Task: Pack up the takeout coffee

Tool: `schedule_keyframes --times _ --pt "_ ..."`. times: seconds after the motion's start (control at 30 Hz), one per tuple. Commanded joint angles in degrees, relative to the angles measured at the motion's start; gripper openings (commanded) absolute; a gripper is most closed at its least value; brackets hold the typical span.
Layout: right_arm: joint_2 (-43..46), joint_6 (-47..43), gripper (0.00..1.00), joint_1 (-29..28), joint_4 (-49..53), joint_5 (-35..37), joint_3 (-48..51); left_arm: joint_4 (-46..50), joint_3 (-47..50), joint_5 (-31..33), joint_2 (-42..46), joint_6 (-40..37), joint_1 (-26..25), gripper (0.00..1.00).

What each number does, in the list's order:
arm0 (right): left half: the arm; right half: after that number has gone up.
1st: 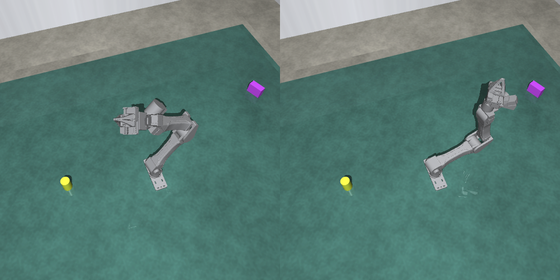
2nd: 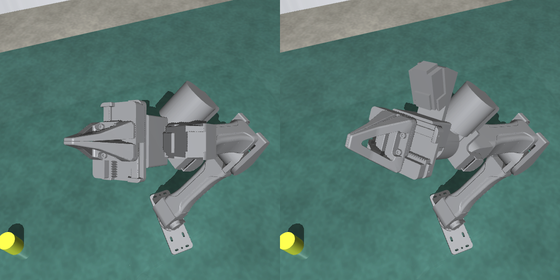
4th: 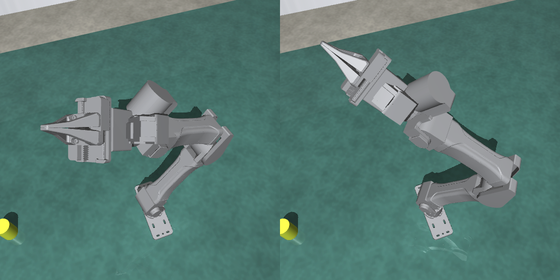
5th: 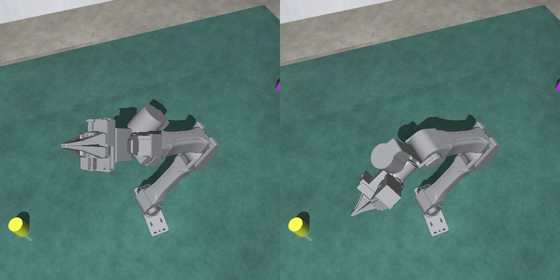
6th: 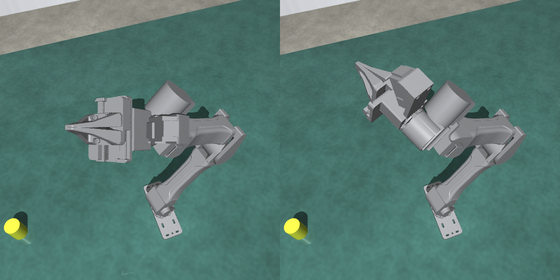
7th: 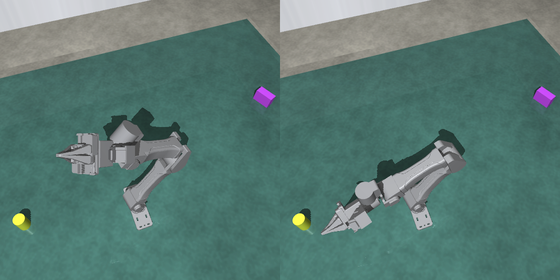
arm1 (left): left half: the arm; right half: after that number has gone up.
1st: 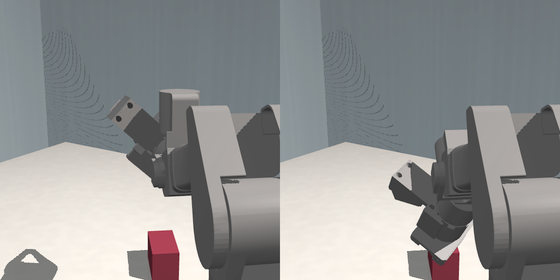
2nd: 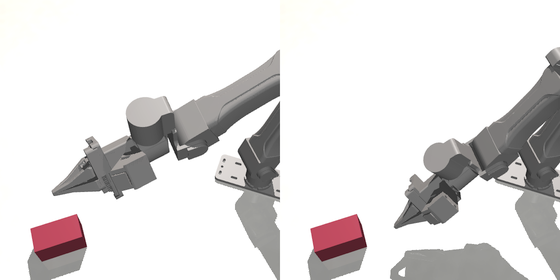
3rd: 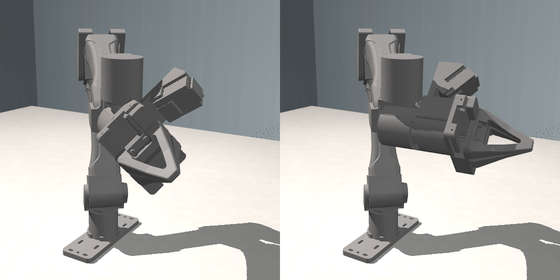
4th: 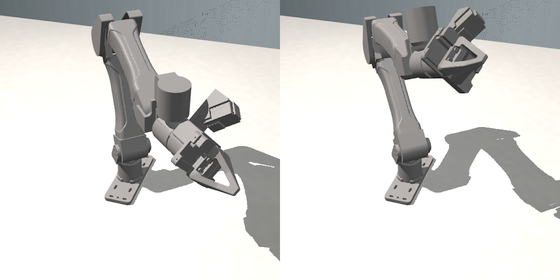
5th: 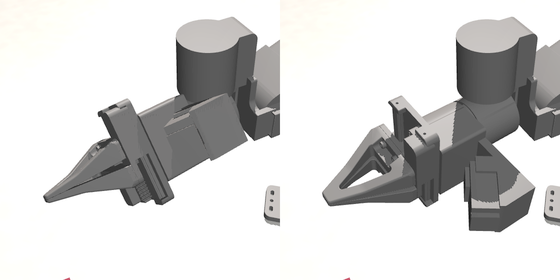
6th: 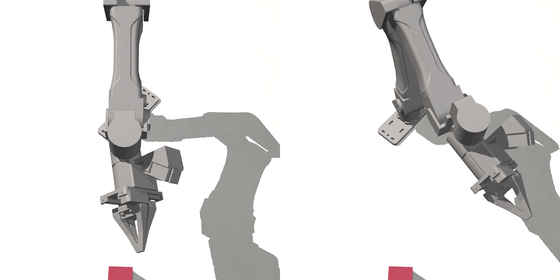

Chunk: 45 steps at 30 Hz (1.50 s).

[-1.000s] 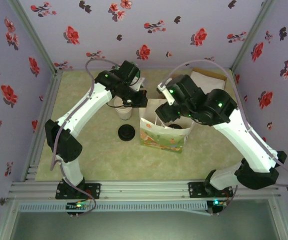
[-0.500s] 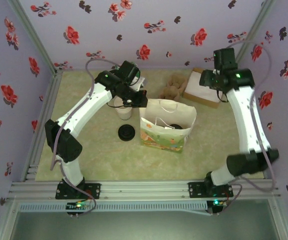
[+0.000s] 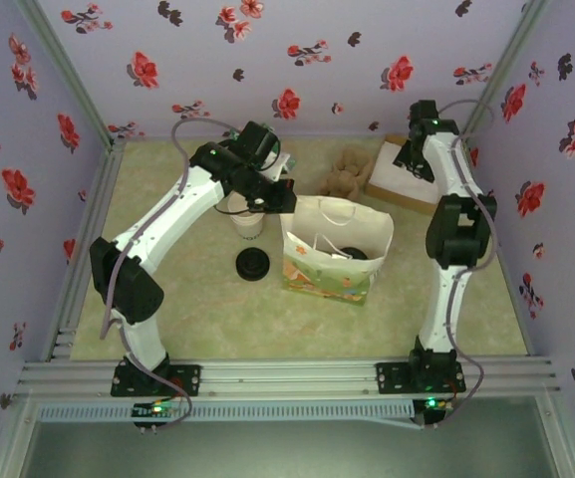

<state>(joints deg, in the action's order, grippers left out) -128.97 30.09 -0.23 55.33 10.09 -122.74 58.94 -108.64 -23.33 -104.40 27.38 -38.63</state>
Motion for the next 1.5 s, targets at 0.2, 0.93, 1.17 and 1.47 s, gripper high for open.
schedule_keyframes --times 0.2,0.93,1.17,1.47 --pt "-14.21 2.09 0.61 0.51 6.14 1.75 -16.88 0.93 0.28 -0.67 0.98 0.75 -0.39 0.00" --pt "-22.73 2.44 0.31 2.60 7.61 -5.35 -20.96 3.31 -3.44 0.11 -2.11 0.40 -0.30 0.00" --pt "-20.80 2.32 0.22 2.78 7.91 -4.91 -22.15 3.66 -4.02 0.30 -2.47 0.49 -0.30 0.00" --pt "-16.94 1.20 0.07 2.83 8.32 -3.76 -23.70 4.09 -4.91 0.44 -2.74 0.31 -0.30 0.00"
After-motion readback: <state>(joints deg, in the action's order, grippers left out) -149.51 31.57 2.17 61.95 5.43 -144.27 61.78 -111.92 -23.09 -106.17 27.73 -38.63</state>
